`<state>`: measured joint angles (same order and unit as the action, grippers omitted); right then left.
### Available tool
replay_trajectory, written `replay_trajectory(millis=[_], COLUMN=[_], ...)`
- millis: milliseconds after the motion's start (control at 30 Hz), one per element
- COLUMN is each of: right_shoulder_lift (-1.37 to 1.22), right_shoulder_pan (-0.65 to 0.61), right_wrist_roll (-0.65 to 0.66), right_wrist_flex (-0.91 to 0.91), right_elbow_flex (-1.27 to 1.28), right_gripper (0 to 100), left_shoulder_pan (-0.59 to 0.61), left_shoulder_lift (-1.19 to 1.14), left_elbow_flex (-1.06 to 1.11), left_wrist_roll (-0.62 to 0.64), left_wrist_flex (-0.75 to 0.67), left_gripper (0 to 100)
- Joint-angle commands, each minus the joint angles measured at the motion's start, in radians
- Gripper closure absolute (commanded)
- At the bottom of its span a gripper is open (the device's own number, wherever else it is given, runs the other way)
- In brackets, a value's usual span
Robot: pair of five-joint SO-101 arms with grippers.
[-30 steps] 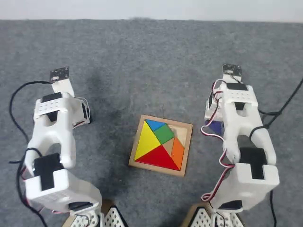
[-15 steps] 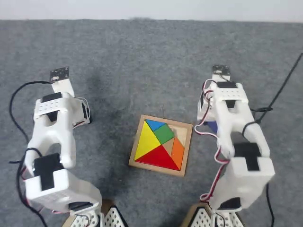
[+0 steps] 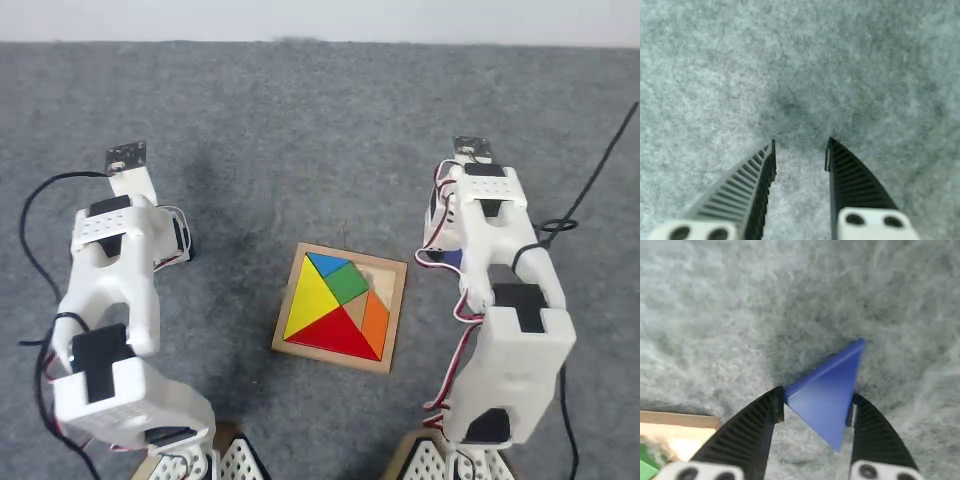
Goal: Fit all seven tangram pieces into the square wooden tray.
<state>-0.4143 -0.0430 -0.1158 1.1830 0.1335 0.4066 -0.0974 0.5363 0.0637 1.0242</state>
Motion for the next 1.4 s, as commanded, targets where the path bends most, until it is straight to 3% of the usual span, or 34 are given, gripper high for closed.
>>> replay_trajectory(millis=[0,167,333,433,567,667,733,800,967,1100,1233,1367], right_shoulder_lift=[0.028,0.088,0.211,0.312,0.487,0.618,0.687,0.730,0.750,0.751,0.751,0.742], right_shoulder_pan=[0.008,0.008,-0.013,-0.042,-0.074,-0.030,0.015,0.048,0.051,0.082,0.076,0.019], right_wrist_roll=[0.028,0.089,0.324,0.577,1.106,1.467,1.616,1.657,1.640,1.453,1.073,0.390], right_wrist_flex=[-0.001,-0.001,0.028,0.048,0.147,0.213,0.220,0.200,0.131,0.108,0.140,0.153], right_elbow_flex=[-0.041,-0.041,-0.005,0.086,0.276,0.400,0.439,0.446,0.445,0.445,0.453,0.446], right_gripper=[84.9,85.1,85.1,85.1,85.1,84.7,83.1,77.4,58.8,56.8,71.3,92.0], left_shoulder_pan=[-0.006,-0.005,-0.005,-0.005,-0.005,-0.005,-0.005,-0.008,-0.008,-0.008,-0.009,-0.011], left_shoulder_lift=[0.055,0.055,0.055,0.055,0.055,0.055,0.055,0.055,0.055,0.055,0.055,0.055], left_elbow_flex=[-0.008,-0.008,-0.008,-0.008,-0.008,-0.008,-0.008,-0.002,0.002,0.004,0.005,0.005], left_wrist_roll=[0.011,0.011,0.011,0.011,0.011,0.011,0.011,0.011,0.011,0.011,0.011,0.011], left_wrist_flex=[-0.014,-0.014,-0.015,-0.015,-0.015,-0.014,-0.012,-0.015,-0.017,-0.017,-0.029,-0.035], left_gripper=[85,85,85,85,85,85,85,85,85,85,85,85])
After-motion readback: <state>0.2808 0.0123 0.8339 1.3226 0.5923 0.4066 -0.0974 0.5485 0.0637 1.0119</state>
